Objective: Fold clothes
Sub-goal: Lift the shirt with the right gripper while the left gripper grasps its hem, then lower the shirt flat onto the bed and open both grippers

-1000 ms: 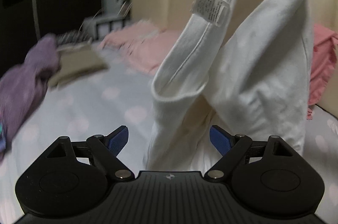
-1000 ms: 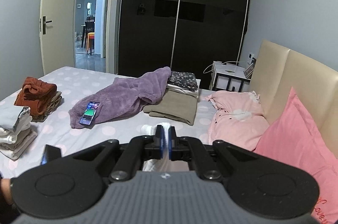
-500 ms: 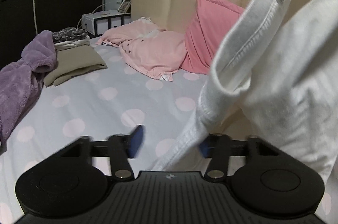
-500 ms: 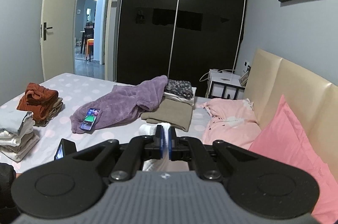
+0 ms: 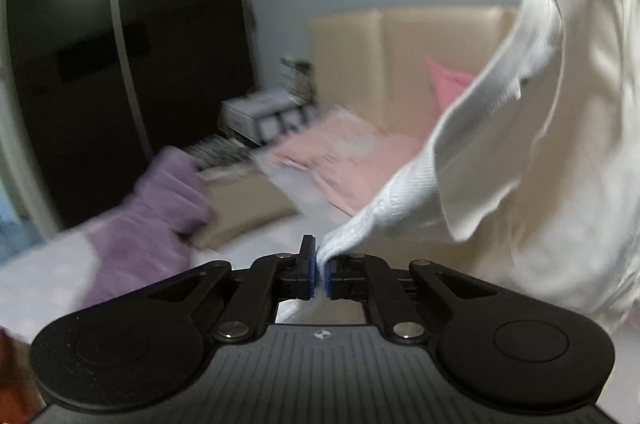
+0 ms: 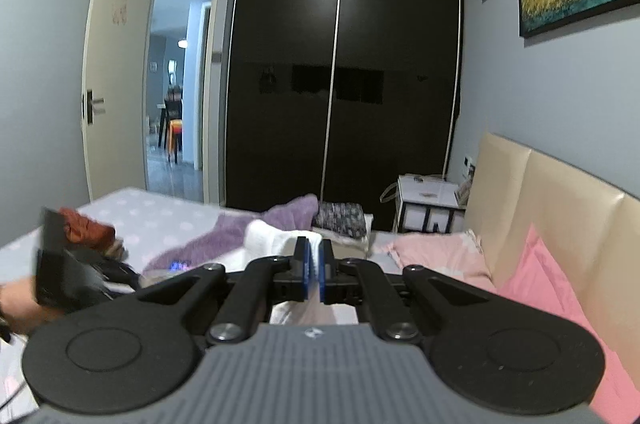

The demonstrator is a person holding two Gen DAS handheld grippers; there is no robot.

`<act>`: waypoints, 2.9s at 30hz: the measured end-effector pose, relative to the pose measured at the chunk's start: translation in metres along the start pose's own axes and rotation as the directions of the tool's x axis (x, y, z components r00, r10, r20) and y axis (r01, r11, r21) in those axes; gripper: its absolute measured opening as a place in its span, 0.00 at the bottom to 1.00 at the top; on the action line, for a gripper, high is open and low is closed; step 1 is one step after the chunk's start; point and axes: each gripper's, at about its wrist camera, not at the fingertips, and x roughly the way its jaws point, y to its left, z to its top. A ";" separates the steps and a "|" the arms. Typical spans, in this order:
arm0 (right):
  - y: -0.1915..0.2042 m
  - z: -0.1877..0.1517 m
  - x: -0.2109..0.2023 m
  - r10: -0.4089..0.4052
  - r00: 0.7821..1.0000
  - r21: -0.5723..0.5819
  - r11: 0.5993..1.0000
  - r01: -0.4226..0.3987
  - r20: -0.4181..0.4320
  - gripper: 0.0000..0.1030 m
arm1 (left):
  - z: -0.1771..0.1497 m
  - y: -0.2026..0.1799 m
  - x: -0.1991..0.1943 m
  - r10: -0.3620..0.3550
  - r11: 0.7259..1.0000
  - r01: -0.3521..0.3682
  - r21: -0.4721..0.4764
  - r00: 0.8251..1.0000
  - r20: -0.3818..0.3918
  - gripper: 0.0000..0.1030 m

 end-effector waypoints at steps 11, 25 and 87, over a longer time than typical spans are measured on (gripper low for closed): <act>0.022 0.089 0.003 0.120 0.982 -0.086 0.990 -0.108 0.149 0.05 | 0.108 0.048 -0.143 0.242 0.967 -0.249 0.057 0.963 0.115 0.03; 0.073 0.179 -0.063 0.200 0.930 -0.328 0.940 -0.093 0.309 0.05 | 0.180 0.053 -0.269 0.341 0.913 -0.378 0.152 0.913 0.223 0.03; 0.034 -0.283 0.415 0.065 0.760 0.157 0.986 0.049 -0.646 0.16 | -0.245 0.136 0.153 -0.058 0.948 -0.163 -0.274 0.756 -0.652 0.49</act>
